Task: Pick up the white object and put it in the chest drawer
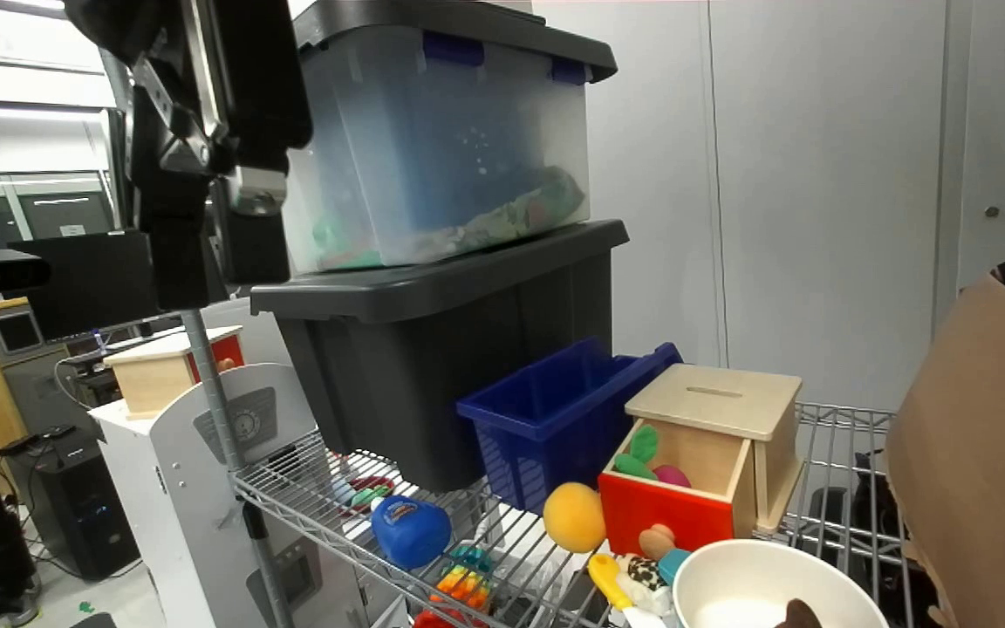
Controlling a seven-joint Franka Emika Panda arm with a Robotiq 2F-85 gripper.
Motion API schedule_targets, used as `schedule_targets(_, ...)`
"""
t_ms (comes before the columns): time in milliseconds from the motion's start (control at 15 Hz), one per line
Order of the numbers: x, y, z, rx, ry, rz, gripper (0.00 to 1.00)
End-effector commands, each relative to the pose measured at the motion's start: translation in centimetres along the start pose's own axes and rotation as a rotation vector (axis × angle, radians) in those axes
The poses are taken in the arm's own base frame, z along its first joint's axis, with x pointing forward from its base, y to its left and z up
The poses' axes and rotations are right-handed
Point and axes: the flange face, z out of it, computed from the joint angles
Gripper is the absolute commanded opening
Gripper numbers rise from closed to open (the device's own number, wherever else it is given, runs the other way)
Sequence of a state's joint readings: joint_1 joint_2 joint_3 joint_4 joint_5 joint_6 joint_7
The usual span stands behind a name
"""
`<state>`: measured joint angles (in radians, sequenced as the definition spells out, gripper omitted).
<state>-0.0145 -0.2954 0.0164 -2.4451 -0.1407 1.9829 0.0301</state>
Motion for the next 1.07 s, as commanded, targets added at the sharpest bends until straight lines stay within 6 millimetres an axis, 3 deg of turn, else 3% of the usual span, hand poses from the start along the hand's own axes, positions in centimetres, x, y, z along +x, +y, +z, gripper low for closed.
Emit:
schedule_targets(0,0.0,0.0,0.0,0.000,0.000,0.000,1.00)
schedule_targets(533,1.4,0.2,-0.3,-0.033,0.004,-0.018,1.00)
schedule_targets(1000,3.8,-0.4,-0.5,-0.072,0.063,-0.079,1.00)
